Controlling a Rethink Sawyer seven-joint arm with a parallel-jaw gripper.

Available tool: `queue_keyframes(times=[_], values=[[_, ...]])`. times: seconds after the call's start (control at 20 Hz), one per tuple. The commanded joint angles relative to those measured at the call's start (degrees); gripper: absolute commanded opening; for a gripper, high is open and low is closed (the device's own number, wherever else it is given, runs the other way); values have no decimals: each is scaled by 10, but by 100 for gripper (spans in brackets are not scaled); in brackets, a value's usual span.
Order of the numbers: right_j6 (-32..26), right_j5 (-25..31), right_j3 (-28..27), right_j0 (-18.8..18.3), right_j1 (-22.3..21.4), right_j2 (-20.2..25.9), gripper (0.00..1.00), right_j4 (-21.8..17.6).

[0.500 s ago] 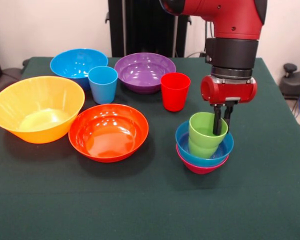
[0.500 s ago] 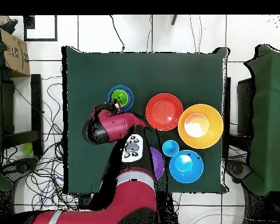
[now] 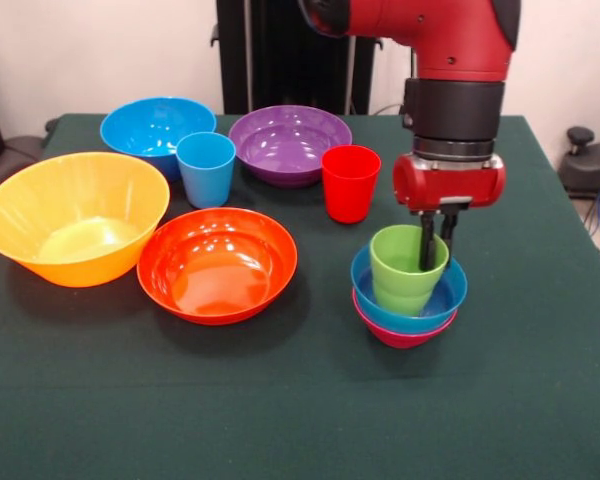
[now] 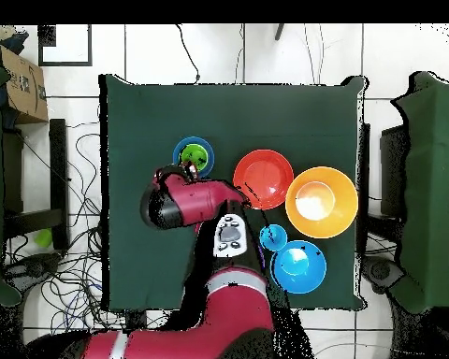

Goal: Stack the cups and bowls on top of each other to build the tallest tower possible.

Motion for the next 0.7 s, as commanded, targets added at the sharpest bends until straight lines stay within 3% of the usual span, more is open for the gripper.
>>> queue_keyframes(times=[0.05, 0.45, 0.7], values=[[49, 10, 73, -57, 22, 113, 0, -31], [40, -1, 77, -73, 23, 135, 0, -44], [35, -26, 74, -98, 51, 166, 0, -62]])
